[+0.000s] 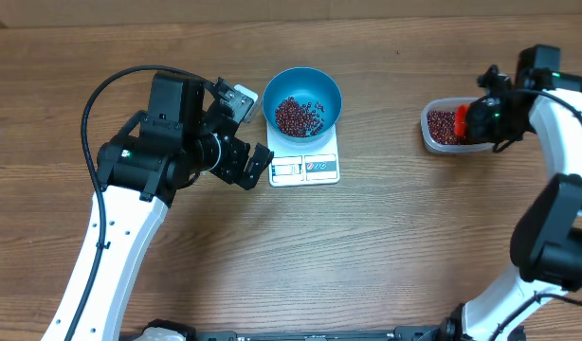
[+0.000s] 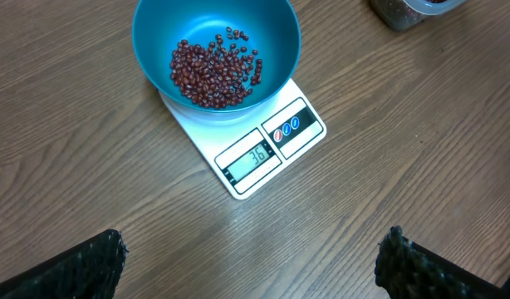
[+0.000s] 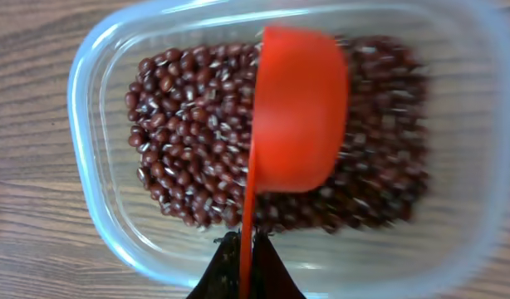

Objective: Scoop item into bowl and weigh 150g on scale
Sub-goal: 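Lower the red scoop into the bean tub with the right gripper, then scoop beans and lift the red scoop out of the tub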

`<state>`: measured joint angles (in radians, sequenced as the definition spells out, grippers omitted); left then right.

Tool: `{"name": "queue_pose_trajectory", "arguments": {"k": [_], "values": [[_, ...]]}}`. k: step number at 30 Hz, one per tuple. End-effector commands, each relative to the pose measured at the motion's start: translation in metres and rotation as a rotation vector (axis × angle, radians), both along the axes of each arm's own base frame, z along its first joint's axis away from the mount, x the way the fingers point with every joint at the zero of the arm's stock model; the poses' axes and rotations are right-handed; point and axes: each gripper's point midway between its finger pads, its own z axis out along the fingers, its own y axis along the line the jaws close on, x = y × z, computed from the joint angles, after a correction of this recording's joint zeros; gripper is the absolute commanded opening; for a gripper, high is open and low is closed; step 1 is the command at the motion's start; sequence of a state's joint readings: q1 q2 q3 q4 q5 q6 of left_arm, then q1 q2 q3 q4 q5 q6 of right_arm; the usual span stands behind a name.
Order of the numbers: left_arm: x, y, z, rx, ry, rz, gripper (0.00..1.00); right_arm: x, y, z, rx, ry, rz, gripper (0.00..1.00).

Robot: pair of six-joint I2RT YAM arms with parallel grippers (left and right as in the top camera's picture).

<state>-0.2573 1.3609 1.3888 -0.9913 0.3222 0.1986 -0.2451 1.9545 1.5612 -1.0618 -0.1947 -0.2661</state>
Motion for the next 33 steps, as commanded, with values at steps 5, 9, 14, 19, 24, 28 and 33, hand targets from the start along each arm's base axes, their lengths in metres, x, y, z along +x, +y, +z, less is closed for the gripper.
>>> {"name": "queue_pose_trajectory", "arguments": {"k": [5,9,14,19,24,28,33], "values": [[0.002,-0.001,0.004,-0.001,-0.013,-0.014,0.99,0.0,0.019,-0.018,0.029,0.041,0.044,0.04],[0.003,-0.001,0.004,-0.001,-0.013,-0.014,1.0,-0.002,0.035,-0.016,0.122,0.046,0.056,0.04],[0.003,-0.001,0.004,-0.001,-0.013,-0.014,0.99,-0.008,0.042,-0.012,0.209,0.06,0.045,0.04],[0.003,-0.001,0.004,-0.001,-0.013,-0.014,1.0,-0.009,0.044,-0.003,0.332,0.043,0.006,0.04],[0.003,-0.001,0.004,-0.001,-0.013,-0.014,1.0,-0.006,0.039,0.008,0.452,0.014,-0.061,0.04],[0.002,-0.001,0.004,-0.002,-0.013,-0.014,0.99,-0.005,0.03,0.019,0.545,-0.023,-0.104,0.04],[0.002,-0.001,0.004,-0.001,-0.013,-0.014,0.99,-0.006,0.011,0.022,0.578,-0.033,-0.178,0.04]]}}
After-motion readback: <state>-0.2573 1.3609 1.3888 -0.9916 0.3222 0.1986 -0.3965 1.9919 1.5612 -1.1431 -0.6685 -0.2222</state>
